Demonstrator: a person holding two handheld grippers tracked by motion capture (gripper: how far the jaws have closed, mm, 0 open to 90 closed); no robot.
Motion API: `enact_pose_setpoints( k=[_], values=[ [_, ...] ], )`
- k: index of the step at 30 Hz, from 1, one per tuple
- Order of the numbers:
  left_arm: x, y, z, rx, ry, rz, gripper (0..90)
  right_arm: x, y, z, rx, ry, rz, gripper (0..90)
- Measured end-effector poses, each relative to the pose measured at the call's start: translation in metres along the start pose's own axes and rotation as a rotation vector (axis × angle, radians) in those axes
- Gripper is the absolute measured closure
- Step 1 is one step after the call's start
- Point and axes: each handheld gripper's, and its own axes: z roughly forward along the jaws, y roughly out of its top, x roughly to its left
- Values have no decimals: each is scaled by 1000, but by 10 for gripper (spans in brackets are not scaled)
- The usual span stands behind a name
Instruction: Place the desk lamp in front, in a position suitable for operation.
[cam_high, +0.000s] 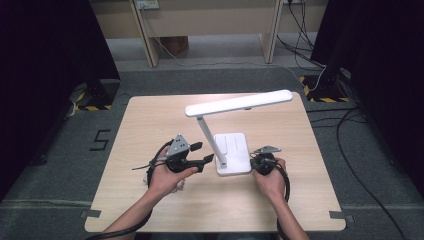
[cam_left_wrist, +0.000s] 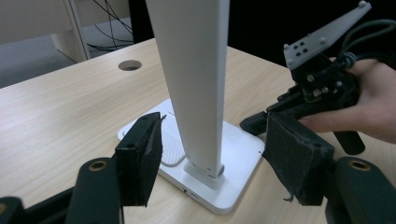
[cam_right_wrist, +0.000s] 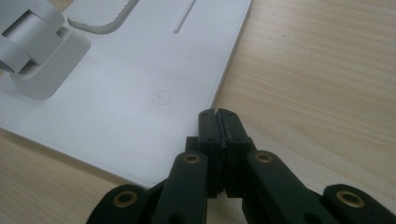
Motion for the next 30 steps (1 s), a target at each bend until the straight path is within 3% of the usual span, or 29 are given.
enact_pose_setpoints(
  k=[16,27,30],
  values=[
    [1,15,16,-68,28,-5,427,4,1,2,-5,-11,-23,900],
    [4,21,27,-73,83,-13,496,9,2,3,-5,-14,-38,900],
    [5,22,29,-71,103,-19,555,9,2,3,-6,-16,-39,900]
  ],
)
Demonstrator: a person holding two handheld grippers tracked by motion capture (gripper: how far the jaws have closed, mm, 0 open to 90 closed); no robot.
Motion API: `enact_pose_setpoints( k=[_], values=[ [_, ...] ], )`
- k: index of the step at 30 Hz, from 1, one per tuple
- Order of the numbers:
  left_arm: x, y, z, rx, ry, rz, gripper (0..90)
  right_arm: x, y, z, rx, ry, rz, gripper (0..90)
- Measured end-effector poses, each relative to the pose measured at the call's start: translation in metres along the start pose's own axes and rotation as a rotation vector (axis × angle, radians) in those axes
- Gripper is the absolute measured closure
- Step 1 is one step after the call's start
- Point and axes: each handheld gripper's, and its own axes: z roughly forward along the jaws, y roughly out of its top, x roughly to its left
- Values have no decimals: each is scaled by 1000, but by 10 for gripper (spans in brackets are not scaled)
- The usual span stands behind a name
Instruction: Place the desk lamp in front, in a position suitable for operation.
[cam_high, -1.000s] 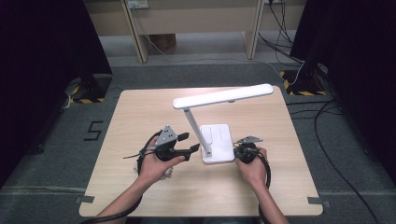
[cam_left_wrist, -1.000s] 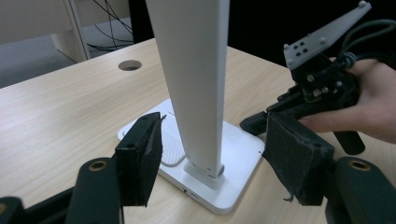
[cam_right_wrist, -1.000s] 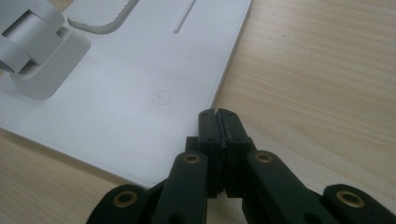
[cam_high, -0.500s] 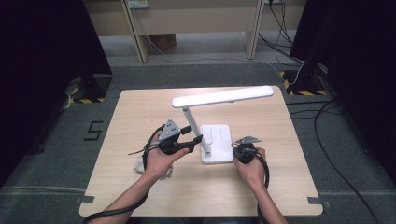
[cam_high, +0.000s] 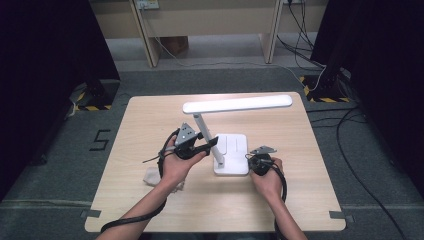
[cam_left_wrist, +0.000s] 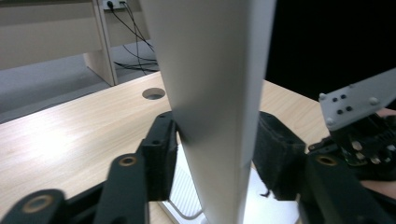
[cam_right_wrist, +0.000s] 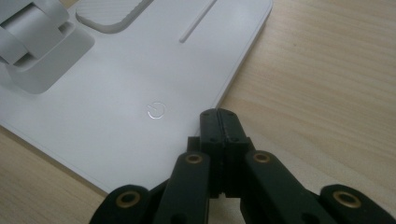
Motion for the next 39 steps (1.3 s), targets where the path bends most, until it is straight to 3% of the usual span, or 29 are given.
enact_pose_setpoints(
  k=[9,18,39],
  values=[
    [0,2,1,19,4,0,591,0,0,0,-5,2,-15,900],
    [-2,-1,-12,19,15,-18,591,6,-1,0,-10,18,-30,900],
    [7,-13,-66,70,57,6,594,59,-5,-6,15,64,-150,900]
  ],
)
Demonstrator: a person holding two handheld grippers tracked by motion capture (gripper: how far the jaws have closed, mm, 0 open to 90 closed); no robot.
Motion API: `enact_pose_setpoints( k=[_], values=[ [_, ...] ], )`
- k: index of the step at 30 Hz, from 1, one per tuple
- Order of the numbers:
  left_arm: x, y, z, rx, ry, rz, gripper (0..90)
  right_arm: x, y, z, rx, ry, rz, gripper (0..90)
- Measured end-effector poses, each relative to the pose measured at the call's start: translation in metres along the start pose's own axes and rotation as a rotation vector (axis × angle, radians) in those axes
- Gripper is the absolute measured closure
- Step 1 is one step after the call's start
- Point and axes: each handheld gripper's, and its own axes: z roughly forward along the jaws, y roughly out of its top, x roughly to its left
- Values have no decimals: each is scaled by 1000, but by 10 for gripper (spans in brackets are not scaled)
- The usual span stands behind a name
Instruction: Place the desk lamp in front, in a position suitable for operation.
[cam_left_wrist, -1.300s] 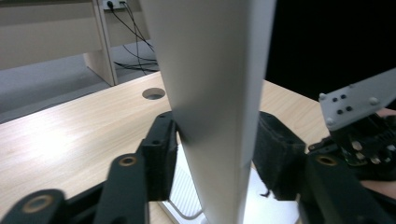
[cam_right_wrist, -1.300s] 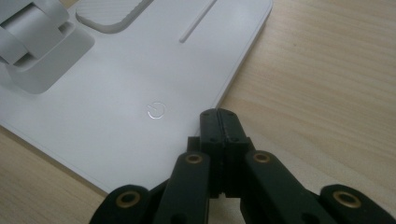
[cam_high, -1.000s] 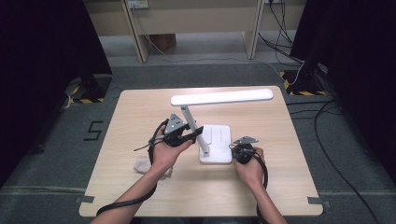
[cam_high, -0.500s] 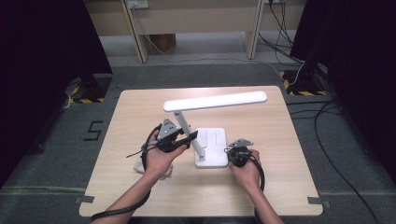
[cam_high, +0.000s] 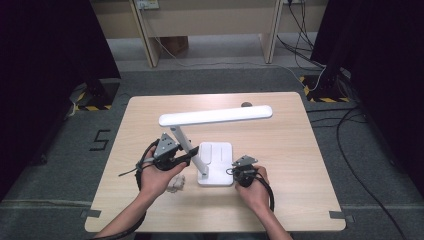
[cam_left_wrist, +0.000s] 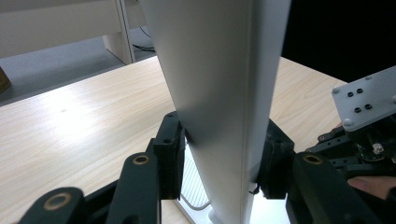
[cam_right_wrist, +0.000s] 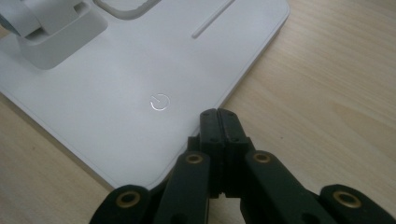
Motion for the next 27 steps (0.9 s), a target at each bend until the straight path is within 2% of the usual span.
enact_pose_setpoints(
  k=[7,14,16,17,18,19,20,22,23,25,27],
  values=[
    [3,-6,-15,1,16,-4,593,13,3,2,0,22,-27,900],
    [5,-10,-21,-7,15,2,584,17,5,3,-2,33,-39,900],
    [8,-11,-24,-2,-31,33,549,17,5,3,2,38,-35,870],
    [11,-12,-28,2,-65,40,504,16,6,2,-2,43,-29,851],
    [11,-12,-28,2,-65,40,458,16,6,2,-2,43,-29,851],
    [14,-15,-38,1,-82,54,429,13,6,-1,-18,49,-20,801],
    [14,-15,-38,1,-82,54,416,13,6,-1,-18,49,-20,801],
    [21,-24,-57,-1,-60,54,384,9,7,-8,-35,39,-12,761],
    [21,-24,-57,-1,-60,54,372,9,7,-8,-35,39,-12,761],
    [32,-37,-74,13,-29,36,358,6,6,-14,-41,34,-10,732],
    [36,-41,-77,21,-19,26,358,4,4,-17,-42,32,2,718]
  ],
)
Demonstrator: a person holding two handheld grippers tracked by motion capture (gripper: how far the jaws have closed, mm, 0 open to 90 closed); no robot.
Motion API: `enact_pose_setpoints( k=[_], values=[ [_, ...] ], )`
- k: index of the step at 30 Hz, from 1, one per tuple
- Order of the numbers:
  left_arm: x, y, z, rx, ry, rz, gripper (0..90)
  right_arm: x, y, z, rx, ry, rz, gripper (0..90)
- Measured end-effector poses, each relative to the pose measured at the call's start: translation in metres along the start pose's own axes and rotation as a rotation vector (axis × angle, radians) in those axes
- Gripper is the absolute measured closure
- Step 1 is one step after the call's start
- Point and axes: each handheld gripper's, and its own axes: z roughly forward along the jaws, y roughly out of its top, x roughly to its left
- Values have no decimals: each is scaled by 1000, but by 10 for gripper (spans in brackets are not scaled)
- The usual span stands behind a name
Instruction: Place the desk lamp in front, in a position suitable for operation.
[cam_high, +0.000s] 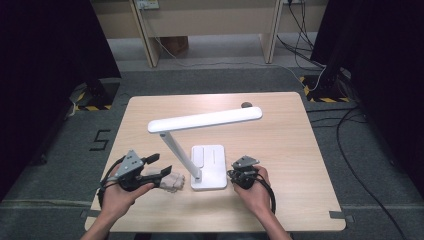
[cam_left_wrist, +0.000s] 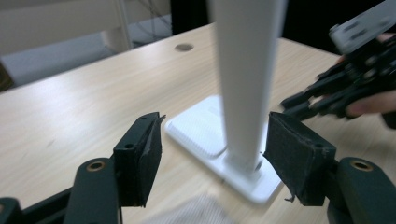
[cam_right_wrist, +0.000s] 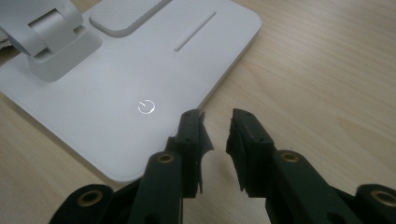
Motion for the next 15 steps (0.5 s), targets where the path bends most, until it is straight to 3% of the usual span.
enact_pose_setpoints(
  k=[1,2,3,5,11,15],
  values=[
    [7,-8,-4,17,23,-29,363,-1,-1,-2,0,-2,4,712],
    [22,-22,-6,57,86,-61,369,-1,-3,-4,1,-1,12,703],
    [30,-29,-6,79,120,-87,377,-2,-3,-5,-2,1,8,693],
    [46,-41,-1,130,162,-135,380,-2,-4,-7,-4,4,14,675],
    [74,-69,24,226,187,-267,383,2,-1,-9,-15,12,4,650],
    [73,-76,29,238,172,-294,384,5,1,-11,-24,20,-2,648]
  ],
)
